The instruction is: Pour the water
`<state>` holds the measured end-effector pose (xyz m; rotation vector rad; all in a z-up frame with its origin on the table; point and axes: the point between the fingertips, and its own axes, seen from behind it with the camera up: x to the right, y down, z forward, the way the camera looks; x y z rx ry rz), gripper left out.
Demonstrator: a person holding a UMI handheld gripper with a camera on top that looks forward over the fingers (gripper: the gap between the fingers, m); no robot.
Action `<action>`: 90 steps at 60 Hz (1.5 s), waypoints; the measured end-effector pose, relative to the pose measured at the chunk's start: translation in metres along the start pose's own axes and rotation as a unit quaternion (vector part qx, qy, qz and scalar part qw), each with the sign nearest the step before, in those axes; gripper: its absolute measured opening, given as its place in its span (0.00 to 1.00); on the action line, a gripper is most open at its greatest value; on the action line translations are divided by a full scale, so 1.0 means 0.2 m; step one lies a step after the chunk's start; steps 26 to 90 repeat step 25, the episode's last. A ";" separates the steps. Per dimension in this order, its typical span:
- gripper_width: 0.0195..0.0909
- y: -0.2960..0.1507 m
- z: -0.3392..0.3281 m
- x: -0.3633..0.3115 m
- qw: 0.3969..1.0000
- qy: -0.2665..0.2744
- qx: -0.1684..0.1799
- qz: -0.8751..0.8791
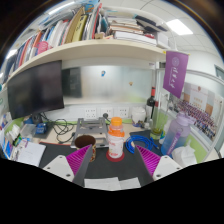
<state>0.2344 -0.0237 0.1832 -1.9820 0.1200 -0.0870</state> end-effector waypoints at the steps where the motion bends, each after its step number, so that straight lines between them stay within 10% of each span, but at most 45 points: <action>1: 0.94 -0.02 -0.02 0.00 1.000 0.003 0.002 -0.001; 90: 0.92 -0.17 -0.18 0.00 0.999 0.020 0.031 0.002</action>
